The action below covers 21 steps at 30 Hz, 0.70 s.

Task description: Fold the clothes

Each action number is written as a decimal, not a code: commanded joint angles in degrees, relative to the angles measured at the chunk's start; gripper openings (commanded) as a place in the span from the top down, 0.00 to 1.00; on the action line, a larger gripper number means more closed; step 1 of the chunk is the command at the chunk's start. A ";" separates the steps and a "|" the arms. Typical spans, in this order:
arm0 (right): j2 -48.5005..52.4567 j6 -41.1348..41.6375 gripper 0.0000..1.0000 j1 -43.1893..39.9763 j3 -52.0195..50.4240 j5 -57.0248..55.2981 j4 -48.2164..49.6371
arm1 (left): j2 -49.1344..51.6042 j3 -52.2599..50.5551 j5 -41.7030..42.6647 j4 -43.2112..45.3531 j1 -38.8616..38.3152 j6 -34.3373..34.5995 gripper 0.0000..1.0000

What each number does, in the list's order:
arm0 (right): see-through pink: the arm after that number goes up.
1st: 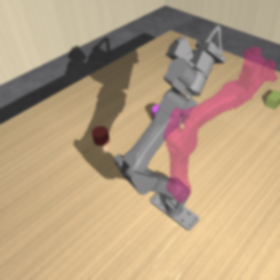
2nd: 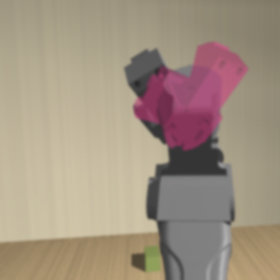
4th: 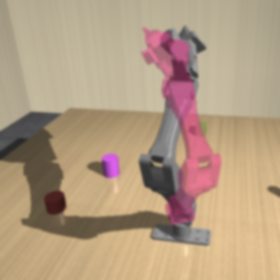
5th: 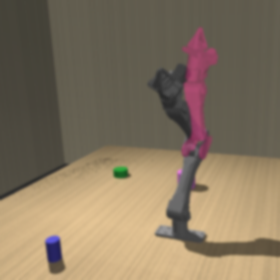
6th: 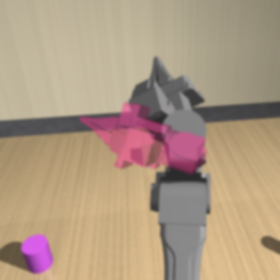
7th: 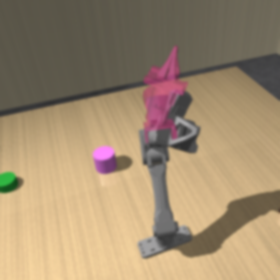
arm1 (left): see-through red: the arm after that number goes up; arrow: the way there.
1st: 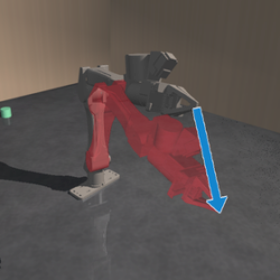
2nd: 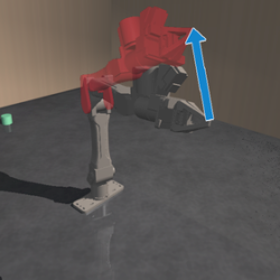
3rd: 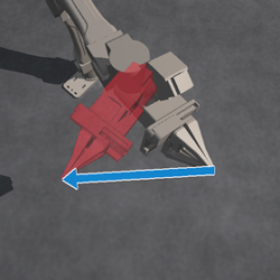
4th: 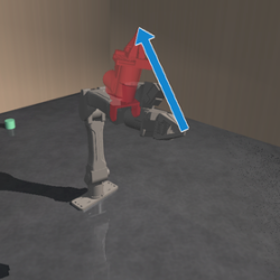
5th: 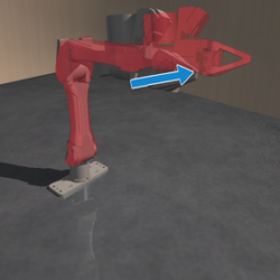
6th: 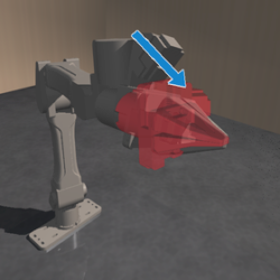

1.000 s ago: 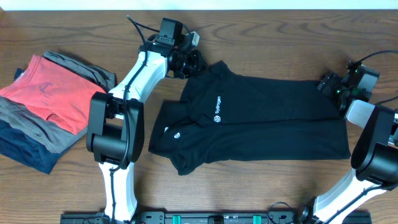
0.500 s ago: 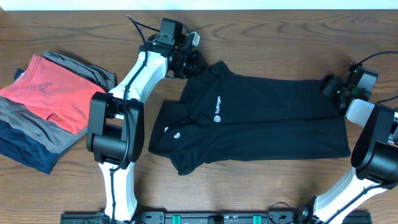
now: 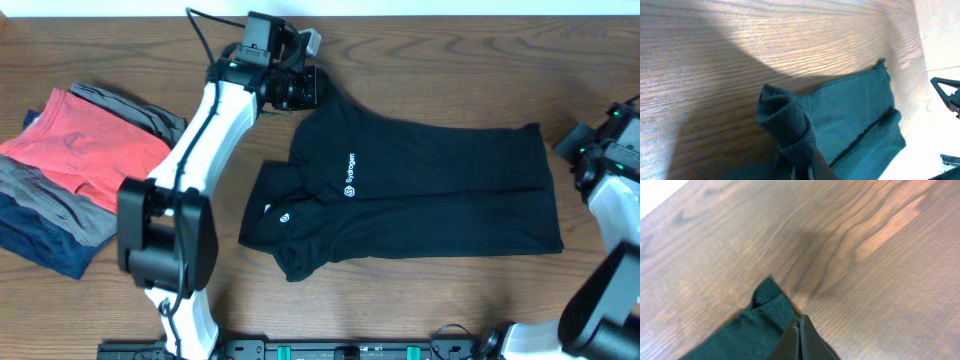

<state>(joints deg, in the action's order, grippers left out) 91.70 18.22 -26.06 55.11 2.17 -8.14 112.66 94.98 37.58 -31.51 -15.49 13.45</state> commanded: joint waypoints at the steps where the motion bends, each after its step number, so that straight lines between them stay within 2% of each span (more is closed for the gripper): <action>1: -1.40 0.37 0.99 -0.22 0.00 -1.29 -1.57 | -0.57 0.83 0.55 -1.31 0.20 -0.98 0.94; 2: -1.36 0.37 0.94 -0.15 0.00 -1.16 -1.86 | -0.44 0.81 0.33 -1.51 0.20 -0.98 0.95; 4: -0.37 0.24 0.74 0.26 -0.02 -1.09 -1.97 | -0.22 0.61 -0.74 -1.46 0.20 -0.98 0.94; 7: 2.56 -0.50 0.62 1.33 -0.02 -1.11 -0.92 | -0.13 0.11 -3.15 -1.44 0.15 -0.98 0.94; 8: 4.20 -0.50 0.55 1.88 -0.02 -1.14 0.22 | -0.13 -0.04 -3.67 -1.49 0.15 -0.98 0.94; 12: 10.16 -0.50 0.41 3.63 -0.02 -1.68 6.12 | -0.13 -0.15 -3.74 -1.68 0.13 -0.98 0.94; 21: 22.93 -0.39 0.38 7.78 0.02 -5.81 19.12 | -0.13 -0.15 -3.76 -2.14 -0.39 -0.98 0.94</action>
<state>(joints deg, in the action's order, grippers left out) 112.27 17.23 -19.22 55.05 -1.13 10.13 112.29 94.98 34.28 -33.30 -15.55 13.43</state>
